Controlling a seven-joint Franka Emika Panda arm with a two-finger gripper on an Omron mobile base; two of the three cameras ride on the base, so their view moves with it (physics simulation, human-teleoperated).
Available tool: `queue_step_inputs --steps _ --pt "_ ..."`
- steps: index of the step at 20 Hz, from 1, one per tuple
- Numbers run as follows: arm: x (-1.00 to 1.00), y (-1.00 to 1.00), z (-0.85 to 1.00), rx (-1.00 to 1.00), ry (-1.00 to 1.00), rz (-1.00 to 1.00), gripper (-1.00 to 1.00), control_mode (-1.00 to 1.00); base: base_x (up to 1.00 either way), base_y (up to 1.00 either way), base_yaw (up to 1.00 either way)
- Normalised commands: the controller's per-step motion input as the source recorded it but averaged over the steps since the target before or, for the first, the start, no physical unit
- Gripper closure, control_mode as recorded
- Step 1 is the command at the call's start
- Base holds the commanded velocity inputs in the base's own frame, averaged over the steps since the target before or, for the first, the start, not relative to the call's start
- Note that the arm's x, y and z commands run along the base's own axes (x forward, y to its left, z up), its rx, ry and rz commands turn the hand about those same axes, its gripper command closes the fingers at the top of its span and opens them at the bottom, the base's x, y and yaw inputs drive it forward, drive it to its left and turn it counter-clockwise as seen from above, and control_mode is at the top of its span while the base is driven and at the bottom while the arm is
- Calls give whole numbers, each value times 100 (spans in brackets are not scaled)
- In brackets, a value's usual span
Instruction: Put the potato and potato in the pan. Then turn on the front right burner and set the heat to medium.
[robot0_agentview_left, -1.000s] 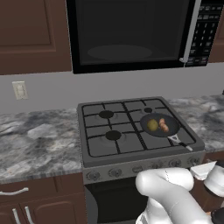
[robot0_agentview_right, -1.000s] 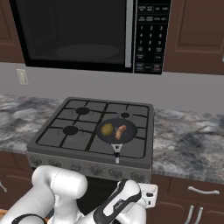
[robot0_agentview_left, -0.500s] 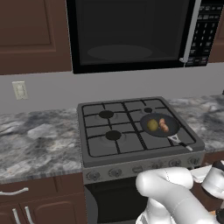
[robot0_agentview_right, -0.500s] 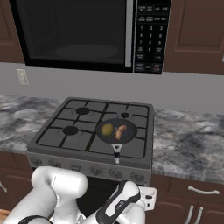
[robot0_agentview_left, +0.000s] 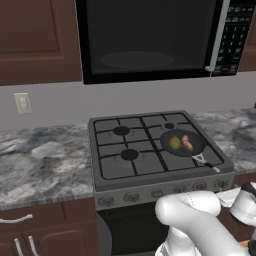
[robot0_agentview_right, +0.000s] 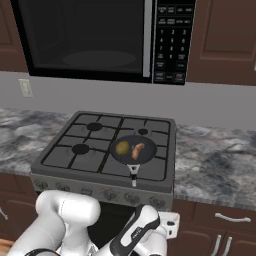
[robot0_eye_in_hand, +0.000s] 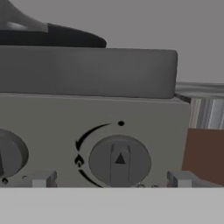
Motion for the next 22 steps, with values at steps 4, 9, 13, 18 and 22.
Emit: queue_step_inputs --steps 4,9,13,18,22 --pt "18 0 0 0 0 0 -100 -100 0 0 0" --pt "13 -2 0 0 0 0 -100 -100 0 0 0" --pt "3 -9 0 0 0 1 -100 -100 0 0 0" --pt "0 -7 0 0 0 3 -100 -100 0 0 0" --pt "5 0 -6 0 0 2 -100 -100 0 0 0"
